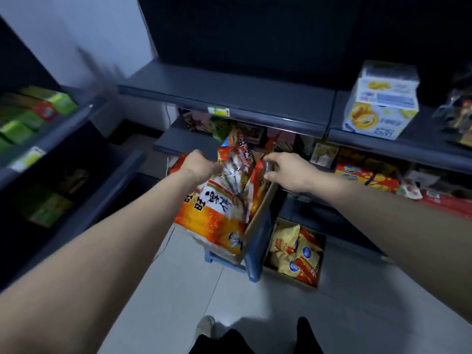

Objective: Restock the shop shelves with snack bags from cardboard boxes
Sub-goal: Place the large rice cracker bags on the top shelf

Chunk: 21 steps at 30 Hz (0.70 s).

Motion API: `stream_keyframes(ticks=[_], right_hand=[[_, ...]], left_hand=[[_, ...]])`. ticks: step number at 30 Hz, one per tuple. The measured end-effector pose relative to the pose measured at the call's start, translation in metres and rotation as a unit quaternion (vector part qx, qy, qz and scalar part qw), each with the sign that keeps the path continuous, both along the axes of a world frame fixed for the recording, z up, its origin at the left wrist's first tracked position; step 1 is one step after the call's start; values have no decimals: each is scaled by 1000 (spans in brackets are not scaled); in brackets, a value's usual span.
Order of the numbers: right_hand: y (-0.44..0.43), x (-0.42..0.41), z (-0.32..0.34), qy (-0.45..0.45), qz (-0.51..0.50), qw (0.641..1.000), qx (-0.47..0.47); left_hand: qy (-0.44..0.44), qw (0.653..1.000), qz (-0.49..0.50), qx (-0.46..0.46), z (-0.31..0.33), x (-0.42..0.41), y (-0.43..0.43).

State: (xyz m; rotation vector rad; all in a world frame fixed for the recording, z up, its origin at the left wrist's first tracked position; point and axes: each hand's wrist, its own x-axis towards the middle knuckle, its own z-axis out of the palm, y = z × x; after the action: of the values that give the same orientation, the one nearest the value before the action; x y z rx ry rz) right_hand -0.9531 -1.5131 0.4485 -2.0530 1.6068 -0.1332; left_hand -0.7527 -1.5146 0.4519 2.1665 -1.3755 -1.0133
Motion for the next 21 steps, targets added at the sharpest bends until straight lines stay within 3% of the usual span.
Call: stream_keyframes(ticks=[10,11,13,16,21], right_hand=[[-13,131,-20,38,4,996,77],[-15,139,-23,44,-1,996,81],[-20,153,-31,49,-9,995,86],[-23,163,-41,43,-26,992,112],[-26,161,-51,62,-44,987,143]], left_hand=[[-130,982,21,134,-46,118,18],[-108,984,20,142,-50,125,18],[35,983,50,171,-59,133,15],[192,946,123,232,-69,138,15],[212,936,117,256,-83,137,17]])
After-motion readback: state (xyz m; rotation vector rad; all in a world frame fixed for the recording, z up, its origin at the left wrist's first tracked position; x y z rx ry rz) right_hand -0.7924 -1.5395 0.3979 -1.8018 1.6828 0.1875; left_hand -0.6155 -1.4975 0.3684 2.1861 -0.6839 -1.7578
